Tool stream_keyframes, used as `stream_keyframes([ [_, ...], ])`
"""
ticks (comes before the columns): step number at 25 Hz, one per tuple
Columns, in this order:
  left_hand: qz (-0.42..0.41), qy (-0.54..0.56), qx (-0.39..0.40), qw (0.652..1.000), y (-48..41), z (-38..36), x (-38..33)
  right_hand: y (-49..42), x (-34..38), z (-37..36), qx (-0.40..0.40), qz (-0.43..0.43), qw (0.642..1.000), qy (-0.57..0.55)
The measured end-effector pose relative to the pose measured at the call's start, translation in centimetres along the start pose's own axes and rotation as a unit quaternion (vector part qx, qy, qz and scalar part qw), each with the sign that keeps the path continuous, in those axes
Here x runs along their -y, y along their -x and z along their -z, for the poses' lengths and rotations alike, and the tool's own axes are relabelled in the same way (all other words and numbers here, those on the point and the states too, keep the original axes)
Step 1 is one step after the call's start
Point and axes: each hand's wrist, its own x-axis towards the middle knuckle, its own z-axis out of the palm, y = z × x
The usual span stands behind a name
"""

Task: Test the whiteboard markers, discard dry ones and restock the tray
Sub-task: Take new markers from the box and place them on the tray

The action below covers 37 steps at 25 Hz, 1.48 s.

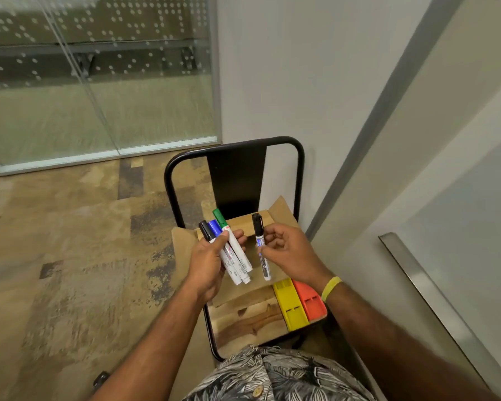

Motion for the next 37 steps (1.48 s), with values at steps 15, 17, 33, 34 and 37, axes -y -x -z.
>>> stream_keyframes([
  [15,0.101,-0.170,0.183,0.963,7.1,-9.7,10.9,15.4,-5.6,6.3,-0.193,-0.133,0.967,-0.102],
  [17,0.106,-0.183,0.199,0.957,8.0,-11.7,12.8,17.1,-7.0,7.8,-0.202,-0.149,0.961,-0.113],
  [33,0.204,-0.290,0.314,0.881,16.5,-28.3,28.3,35.0,-18.3,21.8,-0.286,-0.253,0.890,-0.250],
  [34,0.206,-0.293,0.323,0.876,16.7,-28.8,28.9,35.6,-18.6,22.1,-0.294,-0.253,0.885,-0.256],
  [37,0.224,-0.305,0.358,0.853,17.2,-30.2,30.4,37.5,-19.5,22.4,-0.331,-0.260,0.866,-0.268],
])
